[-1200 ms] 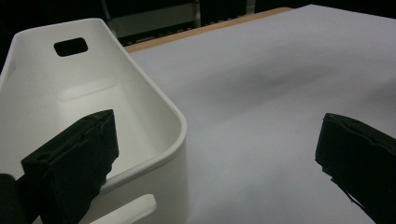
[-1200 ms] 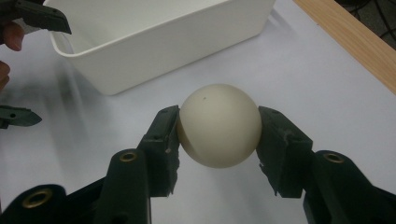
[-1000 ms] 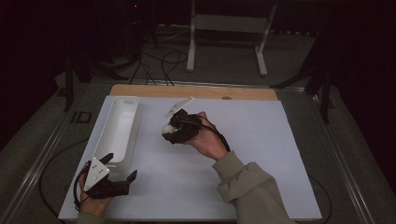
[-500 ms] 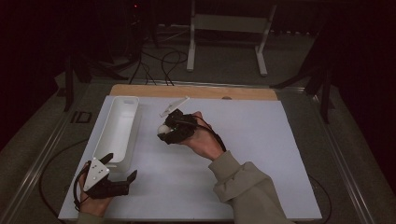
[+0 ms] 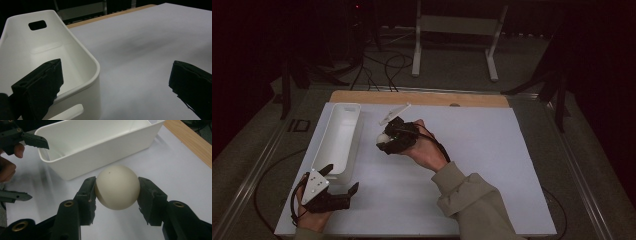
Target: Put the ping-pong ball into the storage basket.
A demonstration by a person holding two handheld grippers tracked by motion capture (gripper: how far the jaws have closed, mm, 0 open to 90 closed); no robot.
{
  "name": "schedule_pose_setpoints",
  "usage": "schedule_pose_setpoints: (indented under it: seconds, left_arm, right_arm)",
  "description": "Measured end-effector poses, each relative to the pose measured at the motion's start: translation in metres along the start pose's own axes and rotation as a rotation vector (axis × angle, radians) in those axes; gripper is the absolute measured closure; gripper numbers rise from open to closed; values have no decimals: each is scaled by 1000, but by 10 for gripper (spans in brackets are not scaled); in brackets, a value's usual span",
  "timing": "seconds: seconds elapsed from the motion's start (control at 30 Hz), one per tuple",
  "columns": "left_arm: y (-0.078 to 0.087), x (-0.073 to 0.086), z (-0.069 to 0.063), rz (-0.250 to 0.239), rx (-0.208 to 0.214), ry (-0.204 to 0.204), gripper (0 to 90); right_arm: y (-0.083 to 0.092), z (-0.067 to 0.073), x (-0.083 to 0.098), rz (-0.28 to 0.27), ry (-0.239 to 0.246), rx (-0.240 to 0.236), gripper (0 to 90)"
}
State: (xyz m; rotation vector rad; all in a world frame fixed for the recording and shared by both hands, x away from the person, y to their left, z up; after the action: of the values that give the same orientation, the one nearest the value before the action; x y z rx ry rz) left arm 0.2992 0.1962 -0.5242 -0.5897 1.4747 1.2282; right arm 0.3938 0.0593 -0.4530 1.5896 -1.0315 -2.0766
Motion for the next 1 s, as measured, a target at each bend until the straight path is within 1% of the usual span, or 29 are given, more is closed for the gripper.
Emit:
schedule_pose_setpoints:
  seconds: [0.37, 0.47, 0.53, 1.0]
  left_arm:
    - [1, 0, 0, 0, 2, -1, 0]
    - [1, 0, 0, 0, 2, -1, 0]
    - [1, 0, 0, 0, 2, -1, 0]
    - [1, 0, 1, -1, 3, -2, 0]
  right_arm:
    - [-8, 1, -7, -12, 2, -4, 508]
    - [-9, 3, -10, -15, 0, -6, 508]
    - [-11, 5, -12, -16, 9, -5, 508]
    - [-17, 6, -17, -31, 9, -12, 508]
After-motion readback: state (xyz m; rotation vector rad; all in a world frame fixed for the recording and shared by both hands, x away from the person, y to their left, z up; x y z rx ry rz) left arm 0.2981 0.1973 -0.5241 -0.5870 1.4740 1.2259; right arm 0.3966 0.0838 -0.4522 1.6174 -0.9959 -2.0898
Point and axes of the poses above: each handheld gripper's, and its own axes: y roughly backward along the jaws, x roughly out of its underside, z roughly to its left, the point moved 10 cm from there along -y, roughly forward along the jaws, and after that the axes turned 8 degrees about -x, right-handed, at the moved point
